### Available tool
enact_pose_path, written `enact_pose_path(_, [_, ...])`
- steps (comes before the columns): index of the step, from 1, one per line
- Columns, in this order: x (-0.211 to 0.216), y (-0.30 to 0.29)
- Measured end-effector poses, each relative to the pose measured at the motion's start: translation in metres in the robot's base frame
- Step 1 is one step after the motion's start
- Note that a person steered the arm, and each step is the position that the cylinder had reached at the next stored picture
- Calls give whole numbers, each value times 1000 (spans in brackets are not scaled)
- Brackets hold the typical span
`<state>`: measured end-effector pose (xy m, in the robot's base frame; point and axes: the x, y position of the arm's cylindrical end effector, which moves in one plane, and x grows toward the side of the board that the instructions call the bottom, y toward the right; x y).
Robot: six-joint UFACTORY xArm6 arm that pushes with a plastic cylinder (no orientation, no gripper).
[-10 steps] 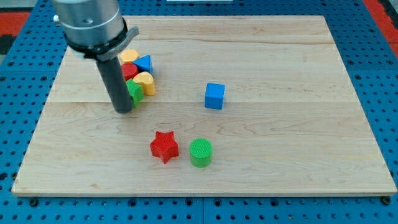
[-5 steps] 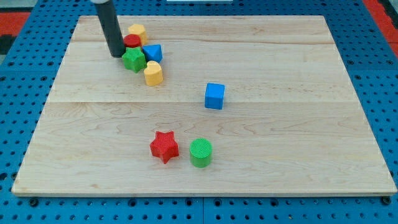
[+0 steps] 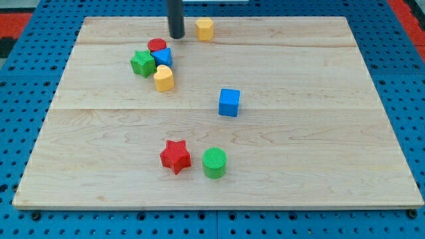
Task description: Push the yellow hexagon to the top right of the board
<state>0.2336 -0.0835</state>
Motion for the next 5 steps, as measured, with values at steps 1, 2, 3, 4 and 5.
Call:
enact_pose_path(1, [-23,50])
enact_pose_path(2, [-19,133])
enact_pose_path(3, [-23,140])
enact_pose_path(4, [-11,152])
enact_pose_path(5, [14,145])
